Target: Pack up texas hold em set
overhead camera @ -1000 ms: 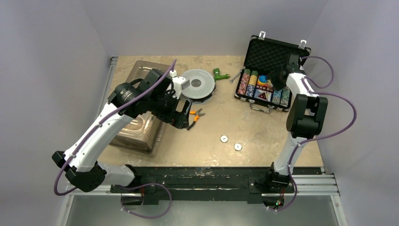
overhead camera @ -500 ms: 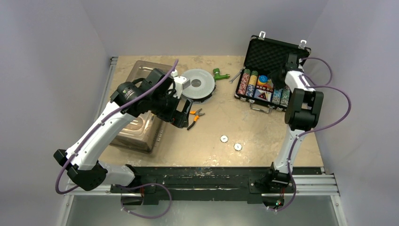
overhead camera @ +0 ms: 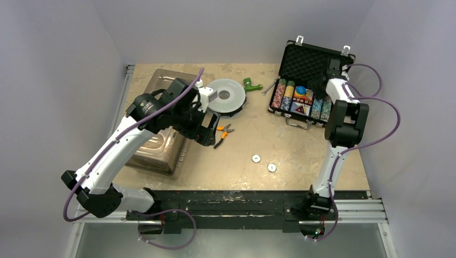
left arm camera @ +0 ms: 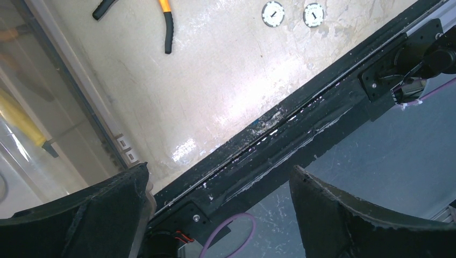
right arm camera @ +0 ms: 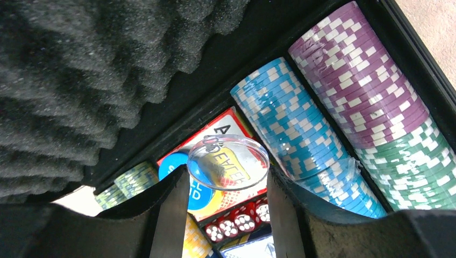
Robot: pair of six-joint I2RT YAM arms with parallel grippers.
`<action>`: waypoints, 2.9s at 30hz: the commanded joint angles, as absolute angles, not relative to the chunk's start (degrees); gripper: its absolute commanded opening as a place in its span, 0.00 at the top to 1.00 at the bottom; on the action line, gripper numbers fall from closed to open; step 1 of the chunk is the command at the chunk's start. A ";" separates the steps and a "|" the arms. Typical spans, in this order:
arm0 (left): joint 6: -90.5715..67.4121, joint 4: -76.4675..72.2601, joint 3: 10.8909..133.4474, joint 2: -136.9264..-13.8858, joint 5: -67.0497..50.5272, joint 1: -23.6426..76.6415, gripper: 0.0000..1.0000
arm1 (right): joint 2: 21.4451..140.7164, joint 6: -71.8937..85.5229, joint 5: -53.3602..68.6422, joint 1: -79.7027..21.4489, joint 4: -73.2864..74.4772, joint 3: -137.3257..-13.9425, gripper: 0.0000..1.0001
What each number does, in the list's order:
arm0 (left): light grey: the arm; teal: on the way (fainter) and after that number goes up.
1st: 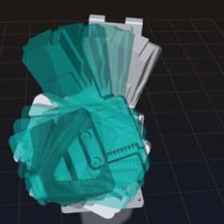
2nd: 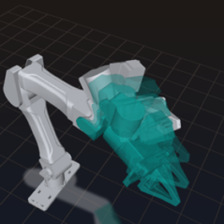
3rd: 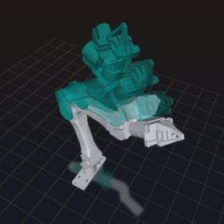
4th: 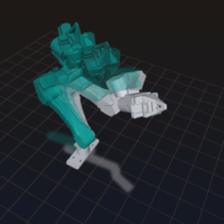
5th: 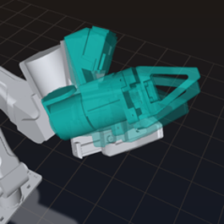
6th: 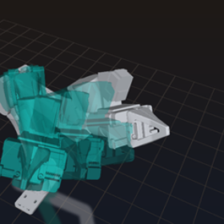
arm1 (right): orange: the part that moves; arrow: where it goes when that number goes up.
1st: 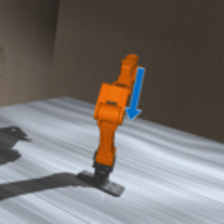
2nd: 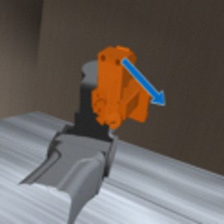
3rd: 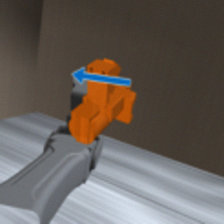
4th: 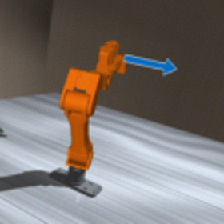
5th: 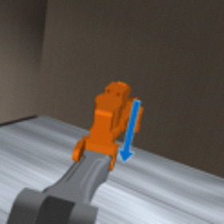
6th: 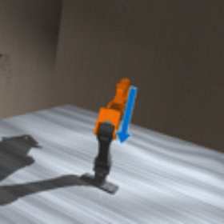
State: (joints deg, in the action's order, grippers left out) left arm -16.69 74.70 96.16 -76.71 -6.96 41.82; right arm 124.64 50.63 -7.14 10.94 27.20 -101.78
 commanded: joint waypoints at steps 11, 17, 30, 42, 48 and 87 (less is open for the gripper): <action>-15.38 73.96 96.84 -75.49 -6.33 41.92 0.00 | 129.25 50.12 -10.62 10.87 31.50 -108.90 0.86; -15.38 74.05 97.09 -75.64 -6.46 41.92 0.00 | 129.49 50.45 -9.09 10.58 31.09 -108.54 0.81; -15.47 74.11 97.47 -75.87 -6.71 41.92 0.00 | 126.97 51.77 -7.44 9.79 30.23 -105.28 0.79; -15.55 74.10 97.16 -75.54 -7.06 41.92 0.00 | 124.94 50.76 -7.60 9.57 30.23 -102.67 0.67; -15.61 73.89 96.95 -75.37 -7.53 41.92 0.00 | 124.33 49.66 -6.98 9.55 30.76 -102.93 0.47; -15.56 73.57 96.15 -75.30 -8.00 41.92 0.00 | 121.35 43.91 -6.64 8.27 25.91 -98.86 1.00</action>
State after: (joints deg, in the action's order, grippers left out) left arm -16.69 74.65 95.94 -76.23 -7.49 41.82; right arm 124.33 43.31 -3.92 8.47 27.64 -99.09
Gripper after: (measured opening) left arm 0.998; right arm 0.005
